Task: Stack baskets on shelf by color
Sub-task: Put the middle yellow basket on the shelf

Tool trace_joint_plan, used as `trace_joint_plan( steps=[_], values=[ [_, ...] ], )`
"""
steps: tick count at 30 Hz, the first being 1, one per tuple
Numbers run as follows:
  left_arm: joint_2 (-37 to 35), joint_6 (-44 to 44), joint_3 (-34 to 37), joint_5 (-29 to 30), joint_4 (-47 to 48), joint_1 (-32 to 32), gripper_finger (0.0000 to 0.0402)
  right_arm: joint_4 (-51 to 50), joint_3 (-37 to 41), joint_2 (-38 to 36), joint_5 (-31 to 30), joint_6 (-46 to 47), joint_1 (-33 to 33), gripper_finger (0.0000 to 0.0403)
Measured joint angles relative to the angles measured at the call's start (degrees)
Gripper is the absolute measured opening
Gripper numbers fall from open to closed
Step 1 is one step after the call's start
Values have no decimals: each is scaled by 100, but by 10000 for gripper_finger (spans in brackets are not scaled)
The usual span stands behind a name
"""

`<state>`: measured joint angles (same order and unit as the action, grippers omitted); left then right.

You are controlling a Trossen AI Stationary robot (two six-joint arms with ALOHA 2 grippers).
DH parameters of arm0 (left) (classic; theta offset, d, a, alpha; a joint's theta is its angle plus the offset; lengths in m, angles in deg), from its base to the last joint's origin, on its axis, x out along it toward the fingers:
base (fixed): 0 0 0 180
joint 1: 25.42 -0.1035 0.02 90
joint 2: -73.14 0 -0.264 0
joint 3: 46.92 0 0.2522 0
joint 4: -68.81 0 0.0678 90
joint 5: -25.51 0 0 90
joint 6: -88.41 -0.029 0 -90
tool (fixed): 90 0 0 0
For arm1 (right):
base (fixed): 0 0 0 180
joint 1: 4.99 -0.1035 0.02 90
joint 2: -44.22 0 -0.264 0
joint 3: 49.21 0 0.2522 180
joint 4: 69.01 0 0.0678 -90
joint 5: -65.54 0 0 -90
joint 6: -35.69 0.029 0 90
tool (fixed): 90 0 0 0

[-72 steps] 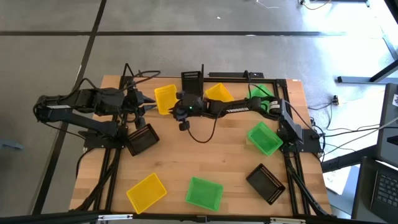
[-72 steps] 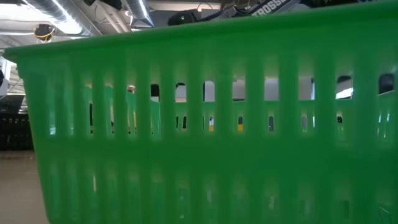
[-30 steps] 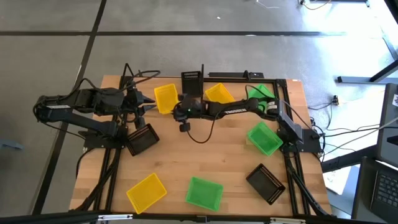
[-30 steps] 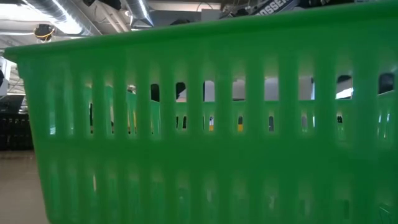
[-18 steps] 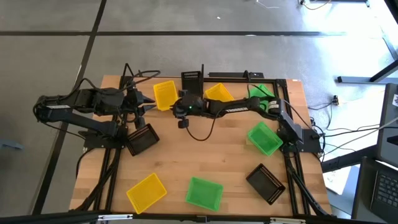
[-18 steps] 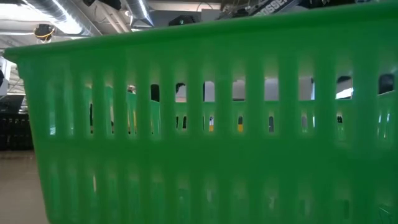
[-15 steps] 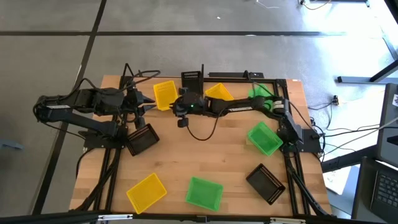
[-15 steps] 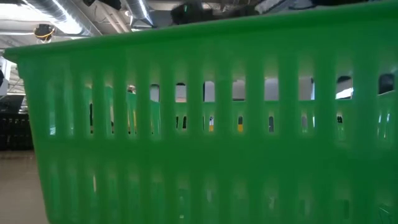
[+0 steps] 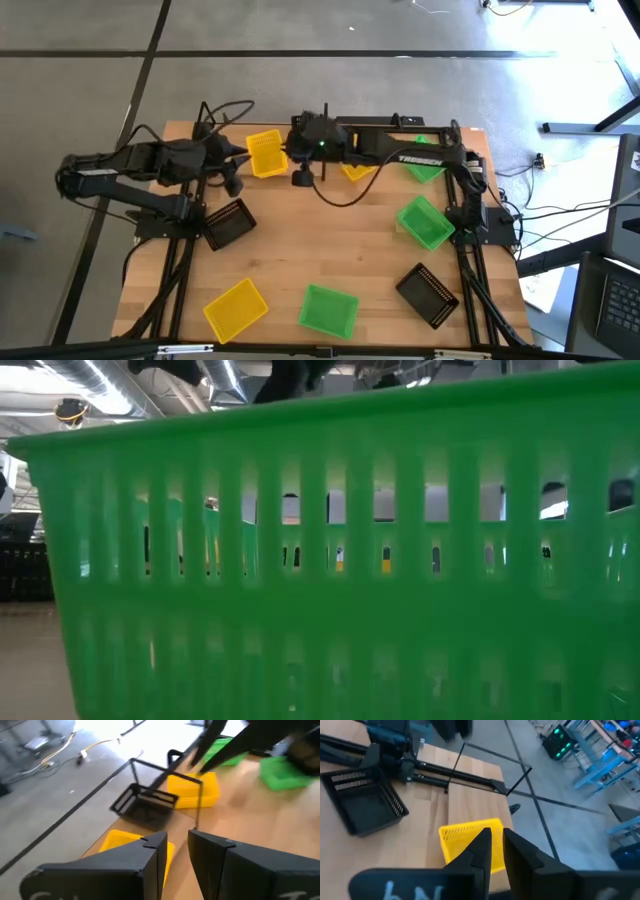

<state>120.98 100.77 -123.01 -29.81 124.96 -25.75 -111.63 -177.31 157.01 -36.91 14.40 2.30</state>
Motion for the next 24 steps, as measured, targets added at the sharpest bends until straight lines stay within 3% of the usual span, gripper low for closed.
trace_joint_plan(
  steps=[6, 10, 15, 19, 24],
  values=[
    [564, -76, -1, -370, -430, -891, 70, -1322, -1234, -20, 2, -27, 4, 48],
    [1056, -370, -5, -1335, -1077, -1500, 70, -2260, -2071, -24, 5, 12, 4, 48],
    [1812, -346, -9, -2380, -1734, -2115, 70, -2382, -1757, -700, 10, 213, 20, 48],
    [2443, -235, -4, -2542, -1693, -2409, 70, -2727, -1785, -1162, 8, 641, 44, 48],
    [2755, 172, 0, -2685, -710, -2682, 70, -2981, -1779, -1544, 39, 657, 38, 48]
  ],
)
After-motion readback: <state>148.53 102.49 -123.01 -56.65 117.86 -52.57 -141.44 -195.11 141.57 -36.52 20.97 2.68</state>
